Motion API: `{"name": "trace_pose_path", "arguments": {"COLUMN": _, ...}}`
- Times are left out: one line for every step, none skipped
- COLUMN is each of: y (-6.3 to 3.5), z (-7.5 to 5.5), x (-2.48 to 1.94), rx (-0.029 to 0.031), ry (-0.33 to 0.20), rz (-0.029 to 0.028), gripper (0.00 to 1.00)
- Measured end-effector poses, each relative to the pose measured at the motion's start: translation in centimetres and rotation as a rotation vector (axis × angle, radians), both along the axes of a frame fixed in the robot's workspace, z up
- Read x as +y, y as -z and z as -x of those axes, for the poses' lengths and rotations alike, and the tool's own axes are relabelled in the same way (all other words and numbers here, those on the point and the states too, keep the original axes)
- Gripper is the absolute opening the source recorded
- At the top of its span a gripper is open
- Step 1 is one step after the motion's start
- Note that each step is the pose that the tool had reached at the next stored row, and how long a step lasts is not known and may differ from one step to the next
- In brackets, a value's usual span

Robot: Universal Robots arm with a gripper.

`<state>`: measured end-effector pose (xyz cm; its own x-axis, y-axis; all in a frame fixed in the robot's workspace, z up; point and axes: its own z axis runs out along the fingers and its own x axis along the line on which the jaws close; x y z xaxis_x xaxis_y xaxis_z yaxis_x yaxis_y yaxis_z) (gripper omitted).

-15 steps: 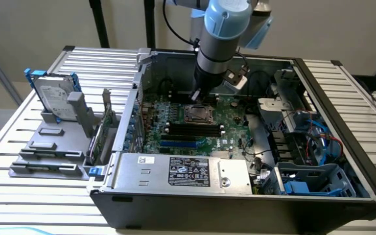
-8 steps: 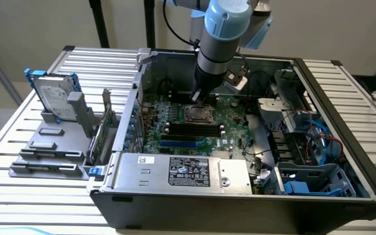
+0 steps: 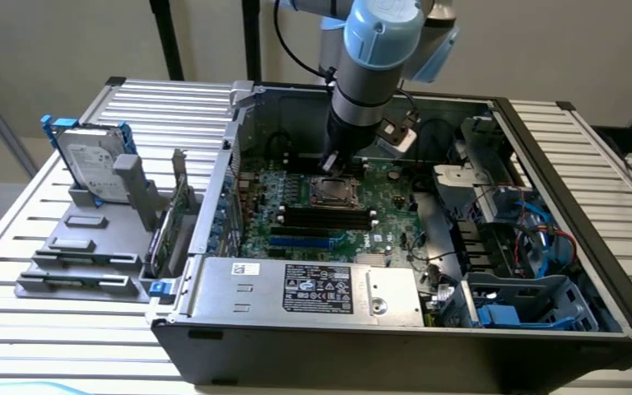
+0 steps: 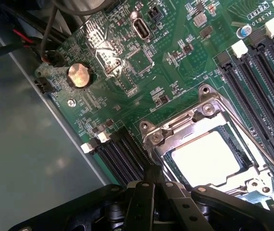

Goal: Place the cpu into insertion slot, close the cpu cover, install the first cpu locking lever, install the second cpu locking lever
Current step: 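Install the first cpu locking lever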

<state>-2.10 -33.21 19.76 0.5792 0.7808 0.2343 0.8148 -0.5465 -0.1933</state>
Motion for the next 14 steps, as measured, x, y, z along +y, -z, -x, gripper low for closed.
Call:
{"name": "trace_pose_path", "arguments": {"y": 0.02, "z": 0.0, "x": -0.01, "rx": -0.0003, "ry": -0.001, "rz": -0.0003, "gripper": 0.11}}
{"name": "trace_pose_path", "arguments": {"y": 0.04, "z": 0.0, "x": -0.02, "rx": -0.0006, "ry": -0.001, "rz": -0.0003, "gripper": 0.11}}
{"name": "trace_pose_path", "arguments": {"y": 0.07, "z": 0.0, "x": -0.02, "rx": -0.0013, "ry": -0.002, "rz": -0.0002, "gripper": 0.11}}
{"name": "trace_pose_path", "arguments": {"y": 0.08, "z": 0.0, "x": -0.03, "rx": -0.002, "ry": -0.003, "rz": -0.0001, "gripper": 0.11}}
{"name": "trace_pose_path", "arguments": {"y": 0.08, "z": 0.0, "x": -0.03, "rx": -0.0021, "ry": -0.004, "rz": -0.0001, "gripper": 0.11}}
{"name": "trace_pose_path", "arguments": {"y": 0.09, "z": 0.0, "x": -0.05, "rx": -0.0025, "ry": -0.004, "rz": -0.0005, "gripper": 0.11}}
{"name": "trace_pose_path", "arguments": {"y": 0.06, "z": 0.1, "x": -0.08, "rx": -0.0023, "ry": -0.004, "rz": -0.0004, "gripper": 0.11}}
{"name": "trace_pose_path", "arguments": {"y": 0.0, "z": 0.3, "x": -0.12, "rx": -0.0022, "ry": -0.004, "rz": -0.0004, "gripper": 0.11}}
{"name": "trace_pose_path", "arguments": {"y": -0.08, "z": 0.5, "x": -0.16, "rx": -0.0023, "ry": -0.004, "rz": -0.0007, "gripper": 0.11}}
{"name": "trace_pose_path", "arguments": {"y": -0.17, "z": 0.8, "x": -0.19, "rx": -0.0023, "ry": -0.004, "rz": -0.0013, "gripper": 0.11}}
{"name": "trace_pose_path", "arguments": {"y": -0.27, "z": 1.2, "x": -0.2, "rx": -0.0022, "ry": -0.004, "rz": -0.0021, "gripper": 0.11}}
{"name": "trace_pose_path", "arguments": {"y": -0.36, "z": 1.4, "x": -0.19, "rx": -0.0023, "ry": -0.004, "rz": -0.0026, "gripper": 0.11}}
{"name": "trace_pose_path", "arguments": {"y": -0.46, "z": 1.6, "x": -0.19, "rx": -0.0023, "ry": -0.004, "rz": -0.0027, "gripper": 0.11}}
{"name": "trace_pose_path", "arguments": {"y": -0.56, "z": 1.7, "x": -0.19, "rx": -0.0023, "ry": -0.004, "rz": -0.0027, "gripper": 0.11}}
